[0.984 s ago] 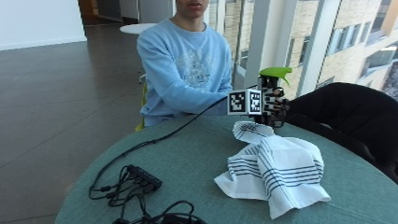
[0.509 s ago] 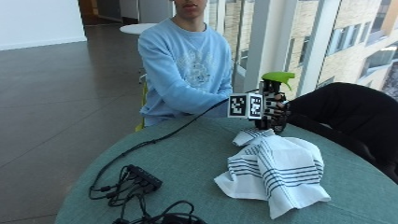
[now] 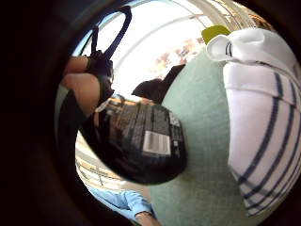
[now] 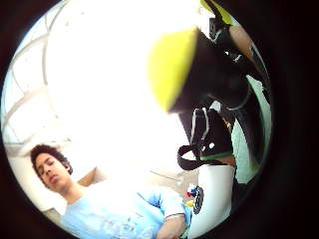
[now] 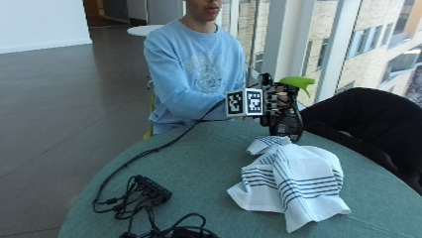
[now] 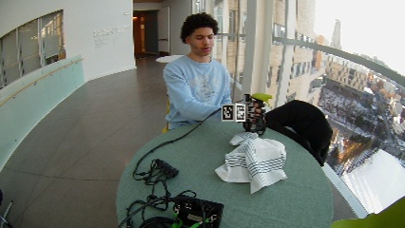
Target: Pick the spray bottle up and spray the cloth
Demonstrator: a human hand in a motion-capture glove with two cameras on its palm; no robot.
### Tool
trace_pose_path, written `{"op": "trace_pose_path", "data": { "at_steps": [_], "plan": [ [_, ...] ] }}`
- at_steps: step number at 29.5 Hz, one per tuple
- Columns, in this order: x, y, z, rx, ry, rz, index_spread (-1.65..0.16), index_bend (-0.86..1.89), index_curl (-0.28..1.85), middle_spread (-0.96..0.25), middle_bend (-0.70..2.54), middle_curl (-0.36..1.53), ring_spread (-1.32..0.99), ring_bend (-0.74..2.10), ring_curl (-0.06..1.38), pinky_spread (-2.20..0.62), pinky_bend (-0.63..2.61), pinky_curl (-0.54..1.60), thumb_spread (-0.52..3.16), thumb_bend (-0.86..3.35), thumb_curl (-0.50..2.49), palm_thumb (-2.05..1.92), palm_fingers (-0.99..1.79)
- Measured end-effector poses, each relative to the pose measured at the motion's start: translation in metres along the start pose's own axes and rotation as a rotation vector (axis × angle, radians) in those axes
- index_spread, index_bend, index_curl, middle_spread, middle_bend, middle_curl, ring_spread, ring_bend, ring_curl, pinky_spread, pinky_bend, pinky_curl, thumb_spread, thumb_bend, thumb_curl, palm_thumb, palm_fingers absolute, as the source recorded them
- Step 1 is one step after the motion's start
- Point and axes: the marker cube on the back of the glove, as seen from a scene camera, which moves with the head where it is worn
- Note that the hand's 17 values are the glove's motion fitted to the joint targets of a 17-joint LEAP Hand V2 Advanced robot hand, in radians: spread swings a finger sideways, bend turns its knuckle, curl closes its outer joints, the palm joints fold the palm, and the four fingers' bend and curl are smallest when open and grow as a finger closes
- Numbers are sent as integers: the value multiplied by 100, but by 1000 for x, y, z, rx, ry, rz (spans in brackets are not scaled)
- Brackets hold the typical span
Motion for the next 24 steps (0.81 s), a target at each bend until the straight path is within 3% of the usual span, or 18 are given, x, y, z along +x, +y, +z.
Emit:
{"op": "trace_pose_path", "data": {
  "at_steps": [8,17,24],
  "plan": [
    [-24,31,-75,32,124,-31,-30,8,25,-9,27,47,-8,42,38,5,29,38,97,-3,62,88,91],
    [-5,102,-175,2,490,15,-30,11,25,-8,29,46,-6,38,37,8,25,37,106,-3,57,83,88],
    [13,152,-218,-35,750,51,-30,11,25,-8,30,46,-6,34,36,12,22,36,110,-2,54,81,85]
  ]
}}
